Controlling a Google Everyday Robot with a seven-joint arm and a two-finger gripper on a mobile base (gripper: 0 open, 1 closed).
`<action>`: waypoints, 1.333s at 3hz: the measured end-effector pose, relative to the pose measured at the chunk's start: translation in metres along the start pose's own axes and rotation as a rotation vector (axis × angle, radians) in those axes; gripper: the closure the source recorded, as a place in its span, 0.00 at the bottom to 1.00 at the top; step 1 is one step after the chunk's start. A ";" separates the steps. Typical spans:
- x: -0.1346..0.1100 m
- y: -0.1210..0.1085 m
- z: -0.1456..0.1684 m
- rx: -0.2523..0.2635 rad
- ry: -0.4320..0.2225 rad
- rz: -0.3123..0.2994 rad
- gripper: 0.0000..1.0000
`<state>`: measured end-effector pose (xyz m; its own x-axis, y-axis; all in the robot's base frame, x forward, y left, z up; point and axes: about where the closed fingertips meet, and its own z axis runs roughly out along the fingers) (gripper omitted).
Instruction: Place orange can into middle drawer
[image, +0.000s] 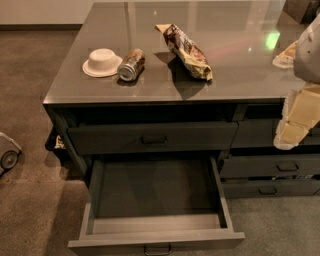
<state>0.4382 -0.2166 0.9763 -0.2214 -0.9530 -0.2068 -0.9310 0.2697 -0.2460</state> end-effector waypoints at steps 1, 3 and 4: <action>0.000 0.000 0.000 0.000 0.000 0.000 0.00; -0.026 -0.035 -0.005 0.002 -0.186 0.160 0.00; -0.065 -0.054 -0.002 -0.042 -0.346 0.304 0.00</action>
Offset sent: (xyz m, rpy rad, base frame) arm 0.0254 0.0049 0.0121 0.1569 -0.0140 -0.0715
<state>0.5024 -0.1696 1.0053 -0.3829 -0.7277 -0.5691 -0.8512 0.5172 -0.0886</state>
